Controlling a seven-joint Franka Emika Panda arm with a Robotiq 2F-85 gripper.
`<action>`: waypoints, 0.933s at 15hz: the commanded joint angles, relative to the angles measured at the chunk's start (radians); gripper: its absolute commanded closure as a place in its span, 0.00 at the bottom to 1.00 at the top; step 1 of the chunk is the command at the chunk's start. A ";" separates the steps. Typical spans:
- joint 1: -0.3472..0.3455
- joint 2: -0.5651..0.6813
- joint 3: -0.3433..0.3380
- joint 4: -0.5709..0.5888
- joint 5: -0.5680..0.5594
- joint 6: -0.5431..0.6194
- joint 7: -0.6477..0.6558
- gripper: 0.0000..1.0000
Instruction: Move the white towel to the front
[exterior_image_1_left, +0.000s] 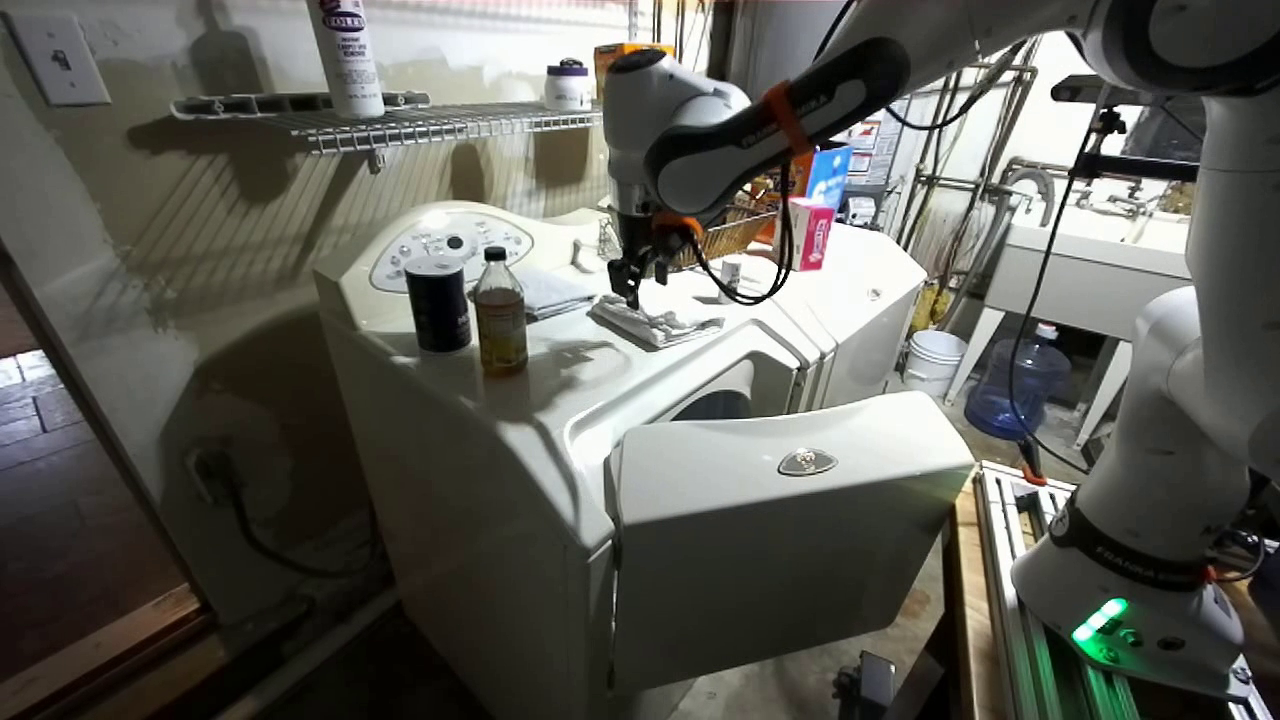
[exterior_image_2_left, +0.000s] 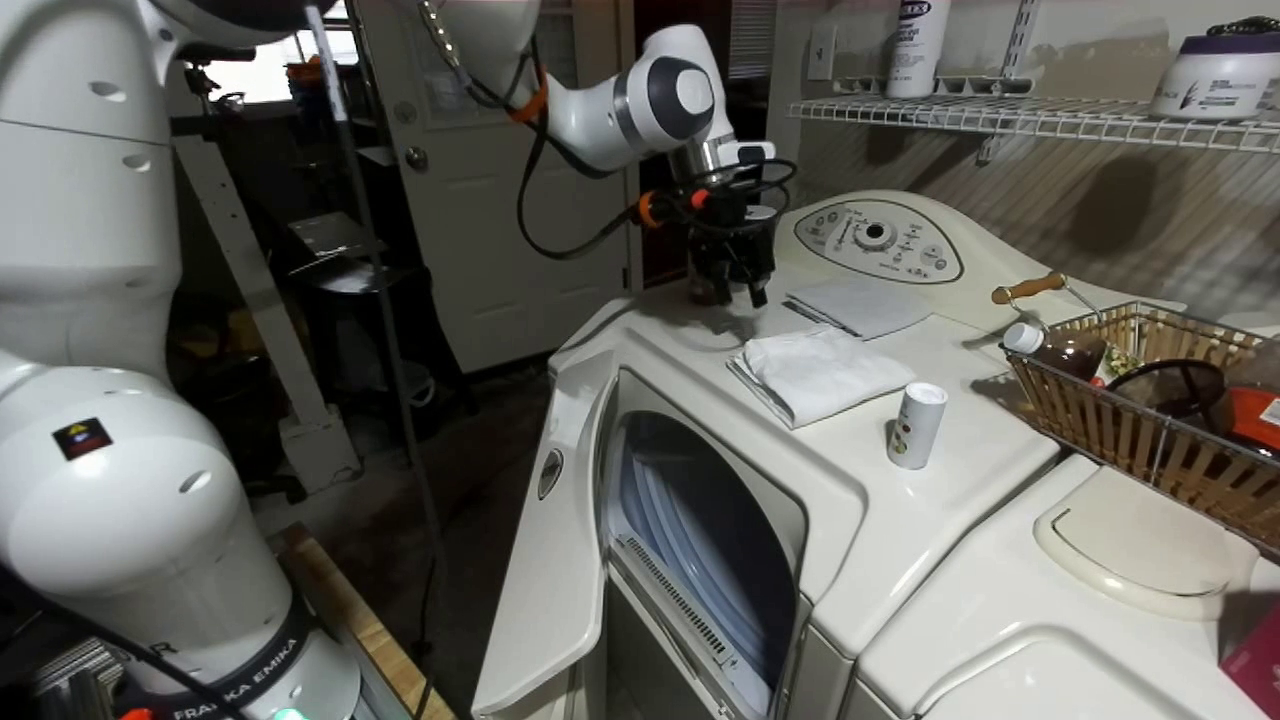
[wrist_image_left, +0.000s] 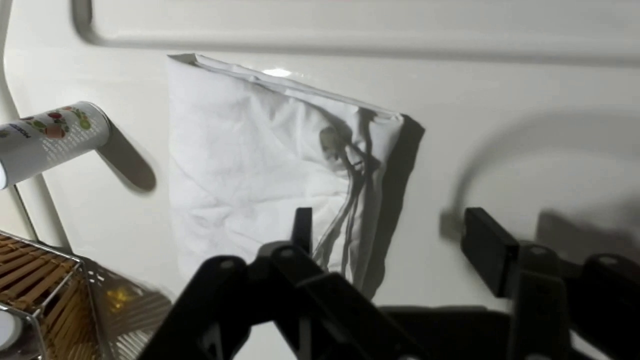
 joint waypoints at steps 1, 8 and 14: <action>-0.058 -0.119 0.057 -0.015 0.185 -0.107 -0.096 0.00; -0.133 -0.223 0.047 0.001 0.369 -0.180 -0.136 0.00; -0.155 -0.220 0.049 0.009 0.341 -0.171 -0.147 0.00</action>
